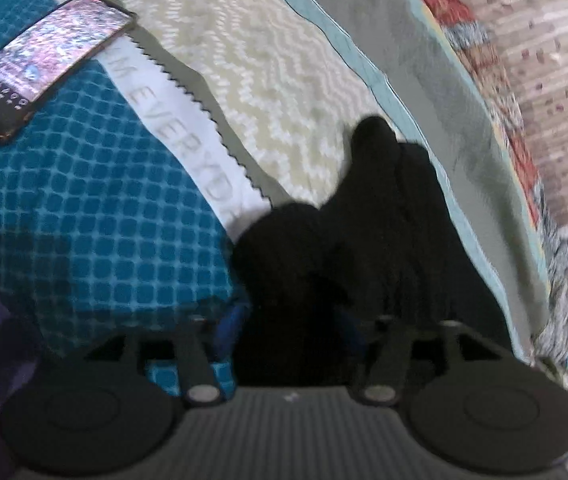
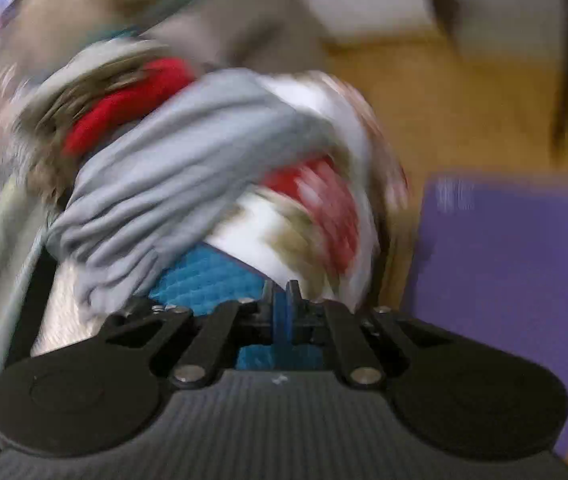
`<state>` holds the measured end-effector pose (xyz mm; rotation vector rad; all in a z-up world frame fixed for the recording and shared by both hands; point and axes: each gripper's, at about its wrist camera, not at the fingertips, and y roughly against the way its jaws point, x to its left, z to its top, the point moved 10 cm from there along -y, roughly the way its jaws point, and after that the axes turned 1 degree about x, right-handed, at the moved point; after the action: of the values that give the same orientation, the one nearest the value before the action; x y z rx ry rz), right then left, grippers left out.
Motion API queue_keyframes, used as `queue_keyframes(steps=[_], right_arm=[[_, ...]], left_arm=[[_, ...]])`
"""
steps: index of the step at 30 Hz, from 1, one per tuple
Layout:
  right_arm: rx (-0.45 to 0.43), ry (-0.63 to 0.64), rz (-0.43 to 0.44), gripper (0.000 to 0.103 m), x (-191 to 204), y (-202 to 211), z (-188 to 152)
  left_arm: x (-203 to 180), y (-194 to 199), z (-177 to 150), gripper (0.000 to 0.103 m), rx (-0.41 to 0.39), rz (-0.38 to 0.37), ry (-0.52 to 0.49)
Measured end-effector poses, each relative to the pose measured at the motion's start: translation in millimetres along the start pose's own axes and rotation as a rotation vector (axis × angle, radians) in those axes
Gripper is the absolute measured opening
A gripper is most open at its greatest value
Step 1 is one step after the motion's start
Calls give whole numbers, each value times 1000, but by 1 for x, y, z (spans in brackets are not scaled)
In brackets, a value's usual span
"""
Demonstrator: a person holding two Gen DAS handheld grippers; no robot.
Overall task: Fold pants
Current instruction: 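Lower the pants onto the sheet with both grippers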
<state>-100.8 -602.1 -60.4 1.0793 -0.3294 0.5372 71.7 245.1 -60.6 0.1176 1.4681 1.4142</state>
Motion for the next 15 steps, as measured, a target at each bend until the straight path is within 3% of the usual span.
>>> queue_keyframes(steps=[3, 5, 8, 10, 12, 15], right_arm=[[-21, 111, 2, 9, 15, 3, -1], [-18, 153, 63, 10, 36, 4, -4], [19, 235, 165, 16, 72, 6, -22], [76, 320, 225, 18, 101, 2, -46], [163, 409, 278, 20, 126, -3, -83], [296, 501, 354, 21, 161, -13, -137]], left_arm=[[-5, -6, -7, 62, 7, 29, -40], [-5, -9, -10, 62, 12, 36, -39], [-7, -12, -16, 46, -1, 85, -84], [-6, -14, -19, 28, 5, 136, -122], [-4, -14, -19, 21, 10, 172, -139], [-2, -12, -18, 20, 20, 190, -136]])
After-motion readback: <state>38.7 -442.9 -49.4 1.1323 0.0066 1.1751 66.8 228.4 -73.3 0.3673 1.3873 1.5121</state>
